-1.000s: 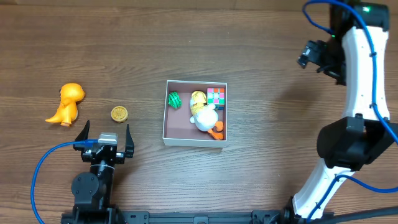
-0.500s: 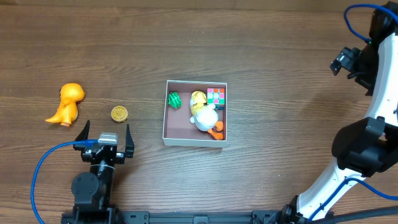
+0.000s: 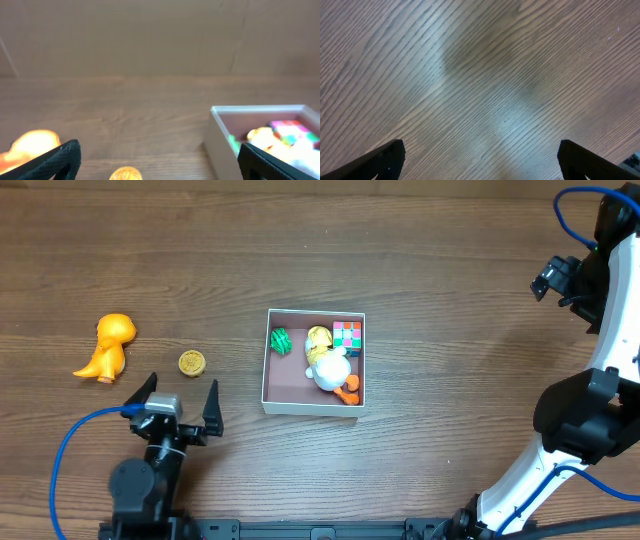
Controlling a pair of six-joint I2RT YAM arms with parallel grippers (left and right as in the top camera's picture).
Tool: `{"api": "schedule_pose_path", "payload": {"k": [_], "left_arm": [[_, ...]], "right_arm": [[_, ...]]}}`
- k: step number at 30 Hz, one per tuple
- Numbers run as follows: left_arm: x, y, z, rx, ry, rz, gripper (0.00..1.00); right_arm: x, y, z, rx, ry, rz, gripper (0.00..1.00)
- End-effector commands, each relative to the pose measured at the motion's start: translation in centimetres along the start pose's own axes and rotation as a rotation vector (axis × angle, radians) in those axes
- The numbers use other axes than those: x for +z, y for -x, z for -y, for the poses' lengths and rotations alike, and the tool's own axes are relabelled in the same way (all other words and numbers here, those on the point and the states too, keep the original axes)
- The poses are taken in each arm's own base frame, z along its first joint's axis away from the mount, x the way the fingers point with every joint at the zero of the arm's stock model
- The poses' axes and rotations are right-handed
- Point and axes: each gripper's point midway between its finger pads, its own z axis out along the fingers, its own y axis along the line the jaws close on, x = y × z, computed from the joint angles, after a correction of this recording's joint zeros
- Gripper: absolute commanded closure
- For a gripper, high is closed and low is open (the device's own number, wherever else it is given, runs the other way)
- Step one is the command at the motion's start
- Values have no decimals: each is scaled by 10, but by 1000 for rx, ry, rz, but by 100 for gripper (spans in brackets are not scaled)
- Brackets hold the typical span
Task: Pack container
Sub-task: 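Move the left gripper to the orange dinosaur toy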
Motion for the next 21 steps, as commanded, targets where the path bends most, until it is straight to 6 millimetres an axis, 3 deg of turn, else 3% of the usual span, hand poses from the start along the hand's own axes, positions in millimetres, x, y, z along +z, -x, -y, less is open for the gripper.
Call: {"api": "schedule_pose_path", "payload": {"k": [1,6,10,13,19,21], "left_arm": [[-18,71,9,27,-27,101,0],[-27,132,14,83,-25,139,0],[-18,153,9,81,1,7,0],[-6,137,10,44,-16,-223,0],[13,43,-5,-22,30,-700,0],[22,37,-10,-37,53,-768,0]], "right_arm": [[-6,2,-1,-4,12,28,0],[-7,11,-5,2,27,64,0],[-8,20,-8,8,40,98,0],[-8,26,-10,13,50,123,0],[-9,31,-12,17,60,146,0],[-9,31,-12,17,60,146,0]]}}
